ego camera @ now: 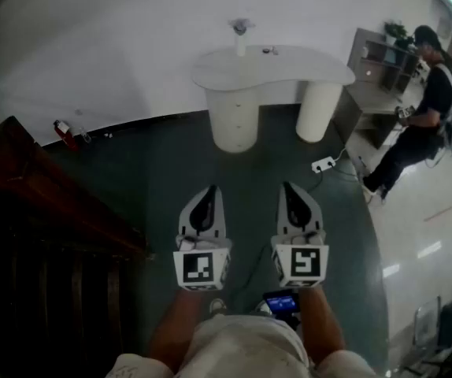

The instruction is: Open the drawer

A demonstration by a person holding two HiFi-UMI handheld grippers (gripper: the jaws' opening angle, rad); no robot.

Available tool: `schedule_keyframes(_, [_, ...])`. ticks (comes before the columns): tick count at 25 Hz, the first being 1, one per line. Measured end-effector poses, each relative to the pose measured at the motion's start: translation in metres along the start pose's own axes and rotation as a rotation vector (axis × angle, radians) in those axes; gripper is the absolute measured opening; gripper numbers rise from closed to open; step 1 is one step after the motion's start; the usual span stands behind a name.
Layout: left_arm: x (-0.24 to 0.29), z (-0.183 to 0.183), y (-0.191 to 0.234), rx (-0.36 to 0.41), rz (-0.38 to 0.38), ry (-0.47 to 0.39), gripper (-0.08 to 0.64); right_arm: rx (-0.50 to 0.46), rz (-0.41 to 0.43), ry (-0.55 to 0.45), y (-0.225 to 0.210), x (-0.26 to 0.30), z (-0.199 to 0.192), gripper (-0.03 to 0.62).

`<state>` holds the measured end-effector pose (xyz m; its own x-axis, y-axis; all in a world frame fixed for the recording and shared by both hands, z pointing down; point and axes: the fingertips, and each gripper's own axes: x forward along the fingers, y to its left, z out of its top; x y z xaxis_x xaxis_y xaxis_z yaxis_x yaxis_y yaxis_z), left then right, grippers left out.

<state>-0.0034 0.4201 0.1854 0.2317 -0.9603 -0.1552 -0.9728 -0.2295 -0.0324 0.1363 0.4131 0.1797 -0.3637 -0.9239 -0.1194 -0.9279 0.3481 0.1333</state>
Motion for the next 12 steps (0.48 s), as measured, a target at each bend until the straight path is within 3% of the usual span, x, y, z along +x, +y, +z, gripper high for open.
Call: schedule_keyframes(12, [0.017, -0.001, -0.033, 0.029, 0.026, 0.006, -0.005, 0.032, 0.021, -0.021, -0.038, -0.003, -0.004, 0.002])
